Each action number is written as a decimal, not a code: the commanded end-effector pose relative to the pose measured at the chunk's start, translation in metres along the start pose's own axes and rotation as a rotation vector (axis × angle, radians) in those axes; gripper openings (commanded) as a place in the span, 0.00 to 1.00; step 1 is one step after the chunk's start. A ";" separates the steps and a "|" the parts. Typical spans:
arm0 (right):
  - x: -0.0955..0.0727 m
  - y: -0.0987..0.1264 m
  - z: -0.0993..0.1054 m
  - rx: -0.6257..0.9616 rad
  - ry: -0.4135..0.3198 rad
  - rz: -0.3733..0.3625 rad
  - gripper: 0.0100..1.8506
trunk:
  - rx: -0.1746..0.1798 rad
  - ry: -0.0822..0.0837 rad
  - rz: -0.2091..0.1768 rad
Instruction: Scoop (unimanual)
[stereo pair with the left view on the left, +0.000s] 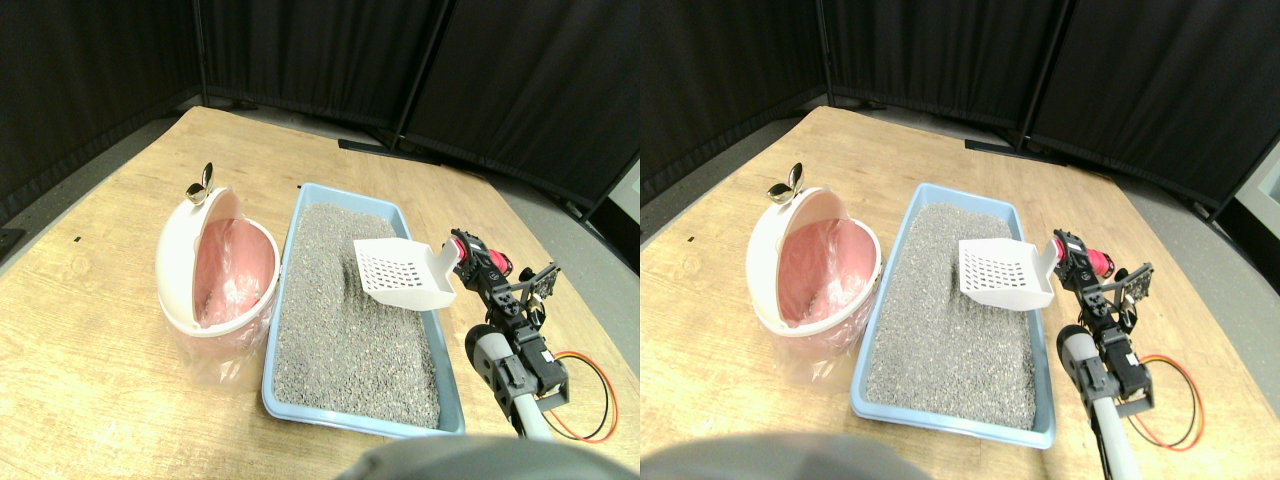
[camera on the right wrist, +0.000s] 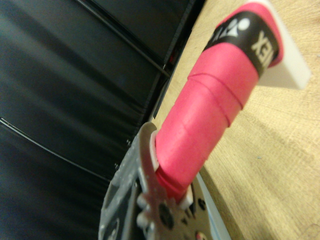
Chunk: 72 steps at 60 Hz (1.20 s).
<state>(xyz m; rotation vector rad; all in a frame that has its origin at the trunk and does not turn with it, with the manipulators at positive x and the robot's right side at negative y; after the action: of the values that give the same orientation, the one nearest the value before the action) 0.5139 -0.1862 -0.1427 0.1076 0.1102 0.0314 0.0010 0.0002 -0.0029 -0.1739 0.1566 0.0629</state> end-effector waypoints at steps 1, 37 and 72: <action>0.003 0.000 0.007 0.012 -0.051 -0.013 0.03 | -0.003 -0.004 0.019; 0.007 0.001 -0.008 -0.041 0.077 -0.028 0.03 | -0.021 -0.004 0.046; -0.002 0.004 -0.009 -0.037 0.229 -0.100 0.05 | -0.032 0.001 0.061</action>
<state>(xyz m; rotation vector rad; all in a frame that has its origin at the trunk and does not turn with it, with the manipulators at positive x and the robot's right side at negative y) 0.5094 -0.1832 -0.1637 0.0664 0.3601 -0.0420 -0.0014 0.0007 -0.0022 -0.1993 0.1498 0.1024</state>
